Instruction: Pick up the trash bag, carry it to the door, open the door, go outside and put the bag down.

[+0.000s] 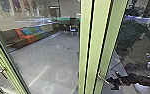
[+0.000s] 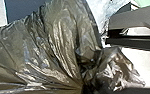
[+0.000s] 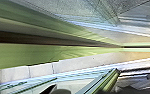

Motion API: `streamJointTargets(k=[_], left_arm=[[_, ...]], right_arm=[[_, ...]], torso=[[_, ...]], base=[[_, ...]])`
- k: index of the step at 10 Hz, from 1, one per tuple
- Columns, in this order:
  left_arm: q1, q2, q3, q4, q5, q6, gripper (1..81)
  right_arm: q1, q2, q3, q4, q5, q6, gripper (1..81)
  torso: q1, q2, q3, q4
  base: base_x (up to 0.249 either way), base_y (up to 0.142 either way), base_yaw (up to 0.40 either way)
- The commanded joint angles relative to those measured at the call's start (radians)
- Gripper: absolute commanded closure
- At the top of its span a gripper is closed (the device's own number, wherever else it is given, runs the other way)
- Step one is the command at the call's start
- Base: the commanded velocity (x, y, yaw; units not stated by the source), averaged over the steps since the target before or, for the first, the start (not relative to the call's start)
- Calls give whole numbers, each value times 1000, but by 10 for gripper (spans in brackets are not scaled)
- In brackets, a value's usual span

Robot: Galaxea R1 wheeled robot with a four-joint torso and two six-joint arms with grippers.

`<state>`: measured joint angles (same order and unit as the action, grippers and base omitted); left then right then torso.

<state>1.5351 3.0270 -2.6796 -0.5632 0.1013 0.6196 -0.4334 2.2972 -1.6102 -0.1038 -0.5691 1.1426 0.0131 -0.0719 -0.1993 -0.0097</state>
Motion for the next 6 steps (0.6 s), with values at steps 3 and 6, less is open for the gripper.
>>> streamJointTargets(k=[3, 6], left_arm=[[-20, 4, 7, -12, 95, -4, 811], [-20, 4, 7, -12, 95, -4, 811]], right_arm=[[230, -222, 95, -4, -161, -3, 10], [351, -287, 171, -126, -291, -3, 10]], torso=[[0, 0, 77, 1], [0, 1, 23, 1]], base=[[0, 0, 0], [0, 0, 0]])
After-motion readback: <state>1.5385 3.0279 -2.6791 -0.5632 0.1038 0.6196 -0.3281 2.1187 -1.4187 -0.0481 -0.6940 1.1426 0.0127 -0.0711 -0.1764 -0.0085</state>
